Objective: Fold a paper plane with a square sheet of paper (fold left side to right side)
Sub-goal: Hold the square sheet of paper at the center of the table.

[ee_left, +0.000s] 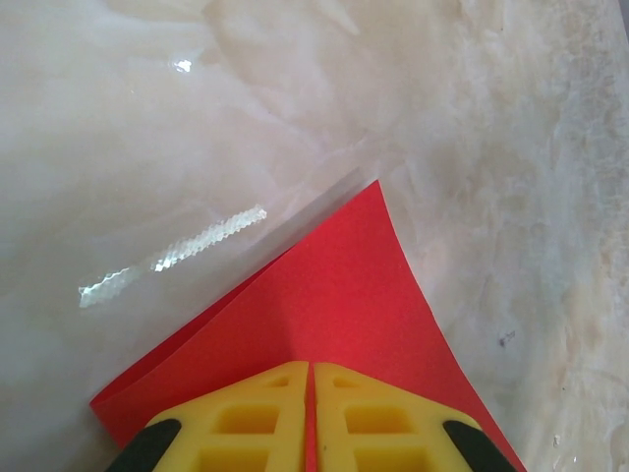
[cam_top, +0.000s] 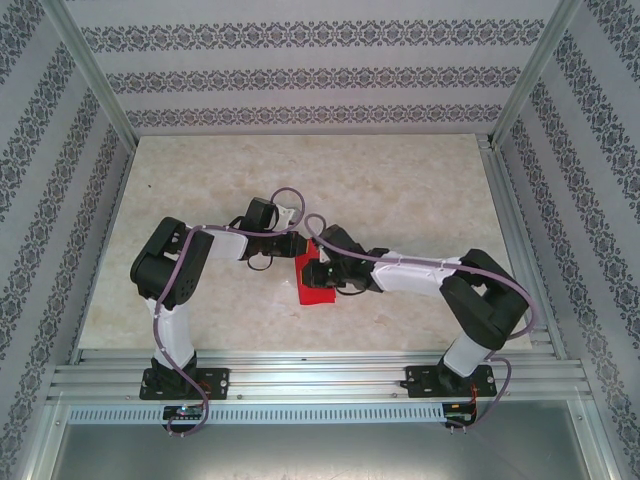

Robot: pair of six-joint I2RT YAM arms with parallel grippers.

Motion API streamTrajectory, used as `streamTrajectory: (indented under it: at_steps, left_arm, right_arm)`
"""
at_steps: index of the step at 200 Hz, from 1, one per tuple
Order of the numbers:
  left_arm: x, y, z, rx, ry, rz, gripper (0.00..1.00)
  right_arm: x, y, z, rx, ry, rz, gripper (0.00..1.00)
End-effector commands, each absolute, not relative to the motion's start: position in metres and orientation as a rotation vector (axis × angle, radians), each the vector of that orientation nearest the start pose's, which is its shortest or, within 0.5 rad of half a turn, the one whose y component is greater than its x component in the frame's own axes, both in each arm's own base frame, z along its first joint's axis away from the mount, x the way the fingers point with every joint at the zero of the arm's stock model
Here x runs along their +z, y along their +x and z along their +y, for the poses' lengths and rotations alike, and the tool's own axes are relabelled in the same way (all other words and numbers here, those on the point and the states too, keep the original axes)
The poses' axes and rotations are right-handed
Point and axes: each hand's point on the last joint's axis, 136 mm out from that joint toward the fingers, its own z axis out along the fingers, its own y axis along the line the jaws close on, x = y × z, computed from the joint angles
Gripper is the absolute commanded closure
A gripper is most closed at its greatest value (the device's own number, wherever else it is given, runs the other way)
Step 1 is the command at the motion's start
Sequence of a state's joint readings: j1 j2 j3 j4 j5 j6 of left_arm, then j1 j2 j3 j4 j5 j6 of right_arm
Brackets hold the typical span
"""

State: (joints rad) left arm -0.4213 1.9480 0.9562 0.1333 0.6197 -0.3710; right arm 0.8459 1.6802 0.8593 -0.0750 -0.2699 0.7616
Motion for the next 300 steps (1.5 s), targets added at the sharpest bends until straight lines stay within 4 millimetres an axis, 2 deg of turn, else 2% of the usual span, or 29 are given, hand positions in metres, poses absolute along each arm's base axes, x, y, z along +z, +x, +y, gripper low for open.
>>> streamTrajectory:
  at_steps: [1,25,91,156,193,257,300]
  left_arm:
    - [-0.005,0.343,-0.259,-1.007,0.359,2.611,0.91]
    - [-0.006,0.344,-0.258,-0.995,0.364,2.614,0.91]
    - [-0.007,0.347,-0.257,-0.966,0.374,2.619,0.91]
    - [-0.008,0.349,-0.257,-0.946,0.387,2.622,0.92]
    - [-0.012,0.348,-0.256,-0.947,0.386,2.629,0.91]
    - [-0.012,0.347,-0.257,-0.951,0.401,2.627,0.92]
    - [-0.013,0.347,-0.257,-0.942,0.401,2.628,0.92]
  right_arm:
    - [0.057,0.251,0.356,0.981,-0.203,2.612,0.91]
    - [0.050,0.251,0.365,0.916,-0.301,2.631,0.91]
    - [0.021,0.254,0.370,0.796,-0.411,2.711,0.90]
    - [-0.004,0.239,0.357,0.699,-0.438,2.817,0.90]
    - [0.004,0.233,0.367,0.767,-0.451,2.768,0.90]
    - [0.036,0.251,0.373,0.772,-0.463,2.622,0.90]
    - [0.021,0.247,0.377,0.749,-0.495,2.661,0.90]
